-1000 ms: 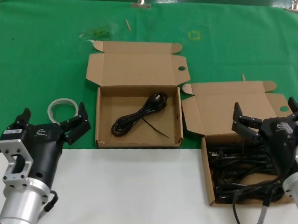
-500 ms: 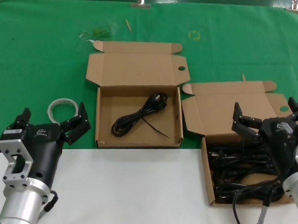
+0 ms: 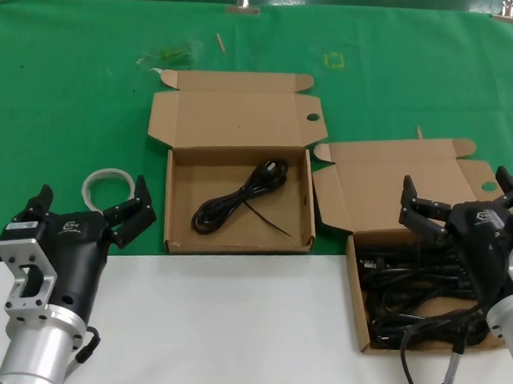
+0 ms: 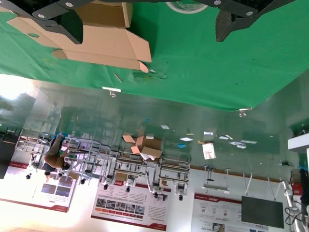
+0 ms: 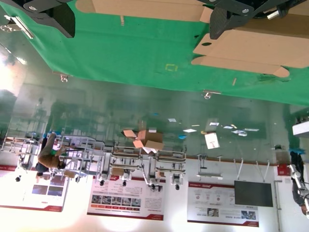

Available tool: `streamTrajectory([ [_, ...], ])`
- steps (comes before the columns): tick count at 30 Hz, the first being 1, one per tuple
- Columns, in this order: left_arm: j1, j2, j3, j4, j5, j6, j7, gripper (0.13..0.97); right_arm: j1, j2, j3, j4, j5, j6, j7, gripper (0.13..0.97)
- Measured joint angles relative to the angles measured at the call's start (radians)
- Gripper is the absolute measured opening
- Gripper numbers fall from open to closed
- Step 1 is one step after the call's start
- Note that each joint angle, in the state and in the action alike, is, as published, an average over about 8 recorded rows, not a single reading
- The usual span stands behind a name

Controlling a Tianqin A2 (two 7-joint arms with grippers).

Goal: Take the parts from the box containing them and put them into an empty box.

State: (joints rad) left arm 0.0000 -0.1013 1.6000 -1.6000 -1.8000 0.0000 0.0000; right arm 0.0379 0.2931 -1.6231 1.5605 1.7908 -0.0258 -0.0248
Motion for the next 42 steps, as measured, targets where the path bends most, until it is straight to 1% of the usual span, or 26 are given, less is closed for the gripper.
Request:
streamTrajectory([
  [42,0.000,0.000,0.000,0.000,0.000,0.000,0.000,0.966,0.000,0.000,0.000,0.000,0.000,0.000,0.000,0.966],
])
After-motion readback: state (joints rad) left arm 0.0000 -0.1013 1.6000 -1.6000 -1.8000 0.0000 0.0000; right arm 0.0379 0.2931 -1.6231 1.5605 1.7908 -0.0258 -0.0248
